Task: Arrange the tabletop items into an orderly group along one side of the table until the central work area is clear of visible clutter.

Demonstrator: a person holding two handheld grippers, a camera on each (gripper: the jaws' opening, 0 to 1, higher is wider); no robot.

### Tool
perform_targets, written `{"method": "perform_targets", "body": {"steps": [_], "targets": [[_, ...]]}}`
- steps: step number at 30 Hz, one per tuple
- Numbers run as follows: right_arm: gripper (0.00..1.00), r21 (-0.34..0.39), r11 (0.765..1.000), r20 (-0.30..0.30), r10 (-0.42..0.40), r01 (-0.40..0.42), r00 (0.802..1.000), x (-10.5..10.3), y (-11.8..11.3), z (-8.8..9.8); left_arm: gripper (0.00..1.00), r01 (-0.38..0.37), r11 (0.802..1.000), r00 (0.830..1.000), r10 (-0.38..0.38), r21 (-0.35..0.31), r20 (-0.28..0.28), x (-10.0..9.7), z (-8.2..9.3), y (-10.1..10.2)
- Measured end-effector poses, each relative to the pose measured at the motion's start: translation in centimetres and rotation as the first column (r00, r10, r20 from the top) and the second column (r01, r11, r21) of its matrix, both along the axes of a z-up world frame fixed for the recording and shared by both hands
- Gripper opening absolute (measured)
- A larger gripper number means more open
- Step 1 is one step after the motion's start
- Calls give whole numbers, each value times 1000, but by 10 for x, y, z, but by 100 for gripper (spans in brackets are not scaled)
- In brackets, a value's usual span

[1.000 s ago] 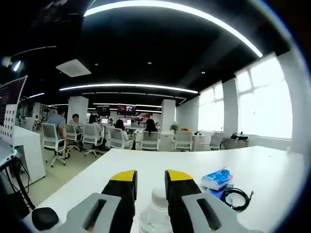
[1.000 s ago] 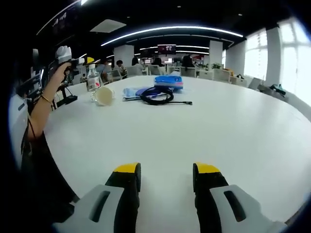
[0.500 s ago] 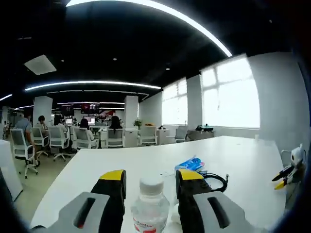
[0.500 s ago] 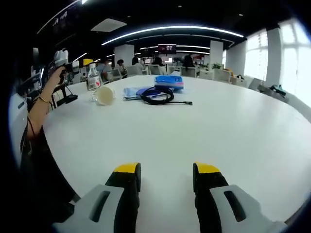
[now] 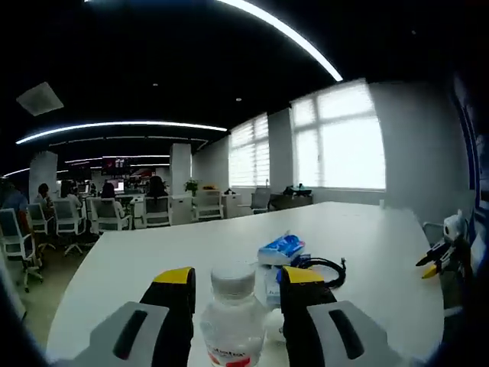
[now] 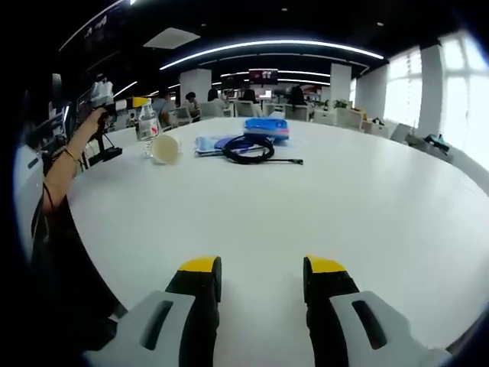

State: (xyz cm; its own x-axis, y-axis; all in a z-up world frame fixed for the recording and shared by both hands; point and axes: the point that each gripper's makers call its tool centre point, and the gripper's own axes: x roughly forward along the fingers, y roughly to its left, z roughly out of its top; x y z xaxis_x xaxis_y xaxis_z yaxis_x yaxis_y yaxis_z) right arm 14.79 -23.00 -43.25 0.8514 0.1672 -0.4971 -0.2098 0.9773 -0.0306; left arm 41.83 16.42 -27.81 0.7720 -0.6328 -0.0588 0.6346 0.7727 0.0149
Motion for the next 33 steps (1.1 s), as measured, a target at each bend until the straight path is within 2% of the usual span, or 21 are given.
{"method": "perform_targets", "body": {"steps": [4,6,9,11,12,14,19,21,23,25,30,33], "targets": [[41,3,1000,-1,-5,5,1000,-1,-1,0,43,48,998,999,-48,-31,-1,4,0,-4],[41,2,1000,-2,-9,9,1000,-2,-2,-1,39,109,993,994,-109,-52,2,4,0,-10],[40,3,1000,-2,-20,20,1000,-3,-5,0,27,111,992,993,-112,-57,-19,10,-7,-7],[40,6,1000,1,-23,23,1000,-4,-6,1,26,110,994,993,-111,-25,-46,11,-17,-5],[40,7,1000,1,-23,23,1000,-4,-6,1,26,139,988,988,-143,-60,-55,8,-16,-10],[40,6,999,-5,-31,31,999,-5,-8,-2,26,112,992,993,-114,-61,-25,13,-16,-5],[40,12,1000,-8,-22,22,1000,-3,-5,-3,24,70,997,997,-71,-30,-32,13,-15,-5],[40,13,1000,-10,-19,19,1000,-3,-4,-4,23,38,999,999,-39,-12,-38,13,-15,-4],[40,15,1000,-16,-18,18,1000,-3,-4,-5,22,-35,999,999,35,14,-32,18,-14,2],[40,17,1000,-21,-14,14,1000,-3,-3,-7,22,-54,999,997,54,1,-50,19,-13,1],[39,21,1000,-27,-10,11,1000,-3,-3,-8,22,-169,985,984,167,-33,-63,24,-11,12],[39,20,1000,-28,-12,12,1000,-3,-5,-9,21,-242,970,969,240,-28,-63,25,-11,19]]}}
